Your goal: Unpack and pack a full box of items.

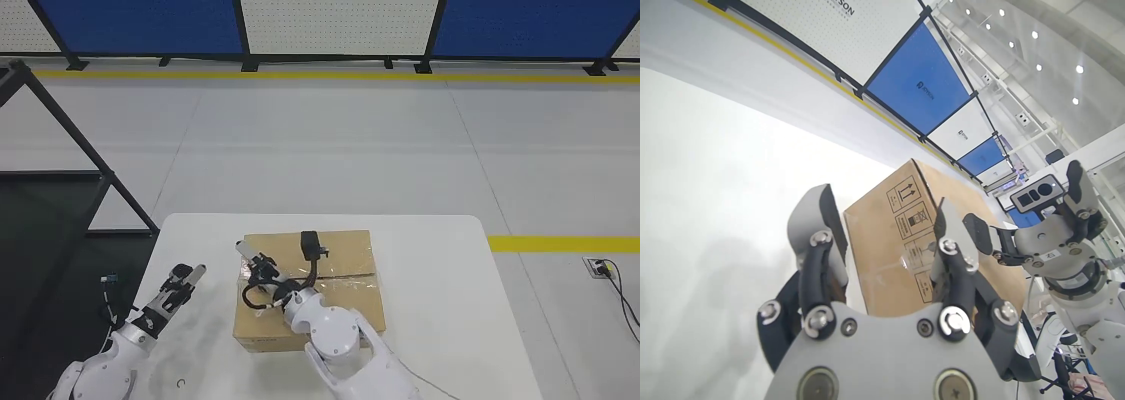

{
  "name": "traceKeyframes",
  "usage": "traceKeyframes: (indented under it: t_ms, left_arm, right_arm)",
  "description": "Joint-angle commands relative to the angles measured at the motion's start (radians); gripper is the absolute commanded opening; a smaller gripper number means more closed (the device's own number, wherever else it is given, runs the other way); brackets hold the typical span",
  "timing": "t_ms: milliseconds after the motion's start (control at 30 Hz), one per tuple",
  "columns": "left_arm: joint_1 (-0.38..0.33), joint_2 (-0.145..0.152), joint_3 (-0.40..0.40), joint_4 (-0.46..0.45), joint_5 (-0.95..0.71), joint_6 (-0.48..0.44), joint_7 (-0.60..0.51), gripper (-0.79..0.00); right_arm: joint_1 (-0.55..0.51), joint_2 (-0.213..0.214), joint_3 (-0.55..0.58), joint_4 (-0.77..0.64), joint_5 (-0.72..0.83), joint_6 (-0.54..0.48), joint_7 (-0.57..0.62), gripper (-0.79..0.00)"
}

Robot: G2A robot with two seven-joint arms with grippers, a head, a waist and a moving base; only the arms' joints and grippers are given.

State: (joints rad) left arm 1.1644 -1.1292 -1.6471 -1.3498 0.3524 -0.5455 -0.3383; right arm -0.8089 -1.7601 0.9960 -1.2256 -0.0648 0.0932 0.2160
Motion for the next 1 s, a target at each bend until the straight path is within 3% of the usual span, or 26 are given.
traceKeyframes:
  t_ms: [0,700,967]
  left_arm:
    - [0.0,0.0,0.0,0.0,0.0,0.0,0.0,0.0]
    - [0.0,0.0,0.0,0.0,0.0,0.0,0.0,0.0]
    - [0.0,0.0,0.0,0.0,0.0,0.0,0.0,0.0]
  right_arm:
    - [-0.028,0.008,0.02,-0.037,-0.013,0.005,-0.001,0.0]
    - [-0.248,0.077,0.279,-0.308,-0.083,0.081,-0.026,0.0]
    - [-0.319,0.099,0.408,-0.388,-0.015,0.067,-0.02,0.0]
